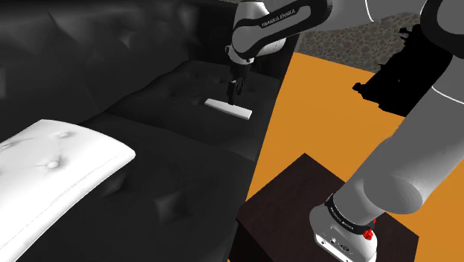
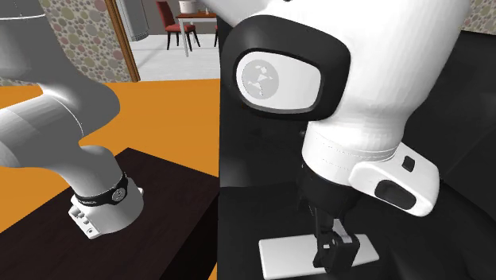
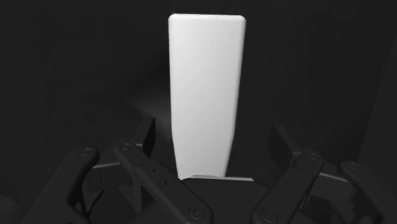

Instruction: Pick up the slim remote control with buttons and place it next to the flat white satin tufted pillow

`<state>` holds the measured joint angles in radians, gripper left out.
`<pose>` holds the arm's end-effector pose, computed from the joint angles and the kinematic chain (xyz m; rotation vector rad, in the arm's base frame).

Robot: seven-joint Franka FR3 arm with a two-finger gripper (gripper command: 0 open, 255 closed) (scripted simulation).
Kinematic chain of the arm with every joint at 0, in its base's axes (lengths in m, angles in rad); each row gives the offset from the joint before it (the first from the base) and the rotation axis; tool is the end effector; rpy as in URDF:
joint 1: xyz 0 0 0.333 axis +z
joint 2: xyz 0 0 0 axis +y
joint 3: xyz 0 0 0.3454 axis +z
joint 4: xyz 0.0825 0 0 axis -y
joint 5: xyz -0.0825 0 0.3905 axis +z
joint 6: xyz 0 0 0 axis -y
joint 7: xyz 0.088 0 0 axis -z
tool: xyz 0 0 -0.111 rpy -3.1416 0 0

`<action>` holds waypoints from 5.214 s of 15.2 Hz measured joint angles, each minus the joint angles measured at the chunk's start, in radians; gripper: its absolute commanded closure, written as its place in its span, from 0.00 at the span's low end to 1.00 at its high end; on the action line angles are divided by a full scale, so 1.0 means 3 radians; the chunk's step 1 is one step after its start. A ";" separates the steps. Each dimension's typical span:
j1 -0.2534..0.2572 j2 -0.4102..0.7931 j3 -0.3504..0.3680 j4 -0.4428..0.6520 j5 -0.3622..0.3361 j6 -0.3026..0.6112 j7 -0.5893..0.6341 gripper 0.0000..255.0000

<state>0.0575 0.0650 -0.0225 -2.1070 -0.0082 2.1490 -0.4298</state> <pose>0.5585 0.0193 0.4065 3.0517 0.7297 -0.0379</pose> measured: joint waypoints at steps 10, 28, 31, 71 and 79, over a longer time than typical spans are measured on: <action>0.0021 0.0449 0.0027 0.0085 -0.0004 0.0416 -0.0086 0.00; 0.0021 0.0454 0.0028 0.0082 -0.0004 0.0425 -0.0086 1.00; 0.0021 0.0383 0.0027 0.0113 -0.0004 0.0324 -0.0088 1.00; 0.0369 -0.0624 0.0396 0.0259 0.0041 -0.0834 0.0598 1.00; 0.0653 -0.0894 0.0759 -0.0034 0.0149 -0.0806 0.1195 1.00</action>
<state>0.2535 -0.2033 0.2051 -2.1171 0.0365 1.9071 -0.0712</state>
